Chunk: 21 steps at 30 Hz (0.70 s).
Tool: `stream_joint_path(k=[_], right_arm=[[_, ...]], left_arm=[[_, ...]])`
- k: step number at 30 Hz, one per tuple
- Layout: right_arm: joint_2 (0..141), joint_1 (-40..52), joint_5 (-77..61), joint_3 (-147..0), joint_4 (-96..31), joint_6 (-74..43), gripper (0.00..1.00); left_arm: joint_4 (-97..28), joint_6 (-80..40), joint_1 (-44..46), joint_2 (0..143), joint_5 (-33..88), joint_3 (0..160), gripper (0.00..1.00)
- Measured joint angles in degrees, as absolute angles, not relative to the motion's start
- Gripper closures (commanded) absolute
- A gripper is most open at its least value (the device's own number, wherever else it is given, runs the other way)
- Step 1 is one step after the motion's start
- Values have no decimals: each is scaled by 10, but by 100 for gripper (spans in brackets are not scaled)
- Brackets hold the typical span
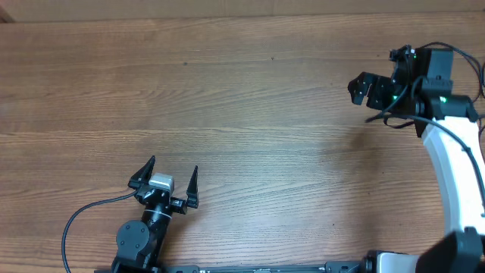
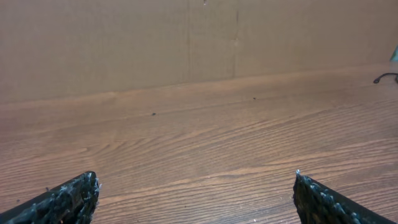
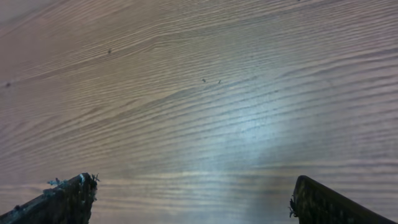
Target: Untangle cables
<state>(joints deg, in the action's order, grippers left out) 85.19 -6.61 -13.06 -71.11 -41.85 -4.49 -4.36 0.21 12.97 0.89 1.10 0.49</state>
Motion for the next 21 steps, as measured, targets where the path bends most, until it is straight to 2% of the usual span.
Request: stream_joint_path(k=[3,6,17,21], right_arm=[[797,-66,-132,-667,-371,-45,0],[722,-66,-131,-583,-263,-45,0],[452,-66,-132,-165,110,-45,0],[364,-66,-132,-60,192,-45,0]], left_arm=[[-44,2,130,9,11,5,0],[-43,2,130,8,11,5,0],[-44,2,130,8,11,5,0],[-44,2,130,8,11,5,1]])
